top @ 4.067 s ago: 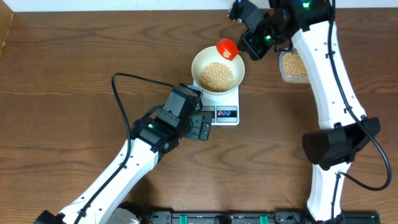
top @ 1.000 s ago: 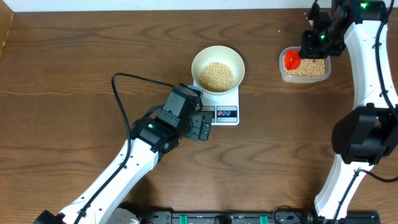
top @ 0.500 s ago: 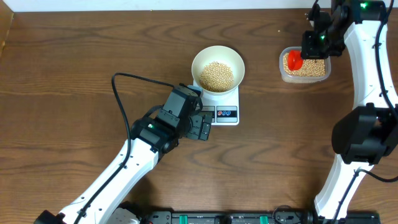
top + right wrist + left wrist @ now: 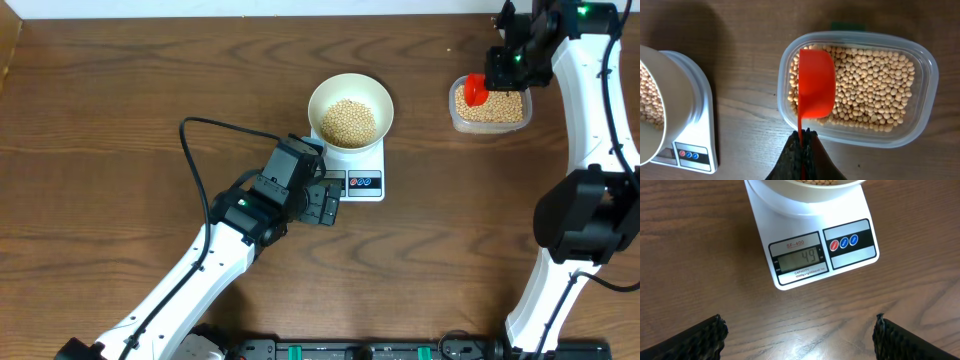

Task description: Scoop item into bowl and weigh 50g on scale

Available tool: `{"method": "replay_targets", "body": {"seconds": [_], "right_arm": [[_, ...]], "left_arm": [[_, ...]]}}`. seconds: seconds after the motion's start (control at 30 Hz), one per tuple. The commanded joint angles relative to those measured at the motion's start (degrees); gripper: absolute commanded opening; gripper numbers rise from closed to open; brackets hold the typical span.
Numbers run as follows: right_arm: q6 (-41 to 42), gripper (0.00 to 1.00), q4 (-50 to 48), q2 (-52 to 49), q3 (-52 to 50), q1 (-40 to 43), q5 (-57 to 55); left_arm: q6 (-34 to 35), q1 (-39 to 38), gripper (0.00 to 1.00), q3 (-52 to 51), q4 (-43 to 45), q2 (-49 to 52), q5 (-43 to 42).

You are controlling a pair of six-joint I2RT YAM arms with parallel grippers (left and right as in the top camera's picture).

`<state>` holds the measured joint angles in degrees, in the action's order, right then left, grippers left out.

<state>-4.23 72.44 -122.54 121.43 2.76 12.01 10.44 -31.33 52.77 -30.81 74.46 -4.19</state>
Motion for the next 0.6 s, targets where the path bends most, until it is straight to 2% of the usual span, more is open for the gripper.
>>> {"method": "replay_targets", "body": {"seconds": [0.0, 0.57], "right_arm": [[-0.79, 0.01, -0.31, -0.48, -1.42, -0.24, -0.07], [-1.03, 0.01, -2.32, -0.50, -3.19, -1.75, 0.59]], "left_arm": [[-0.57, 0.07, 0.95, 0.00, 0.00, -0.79, 0.33], [-0.57, 0.07, 0.95, 0.00, 0.00, -0.79, 0.33]]}}
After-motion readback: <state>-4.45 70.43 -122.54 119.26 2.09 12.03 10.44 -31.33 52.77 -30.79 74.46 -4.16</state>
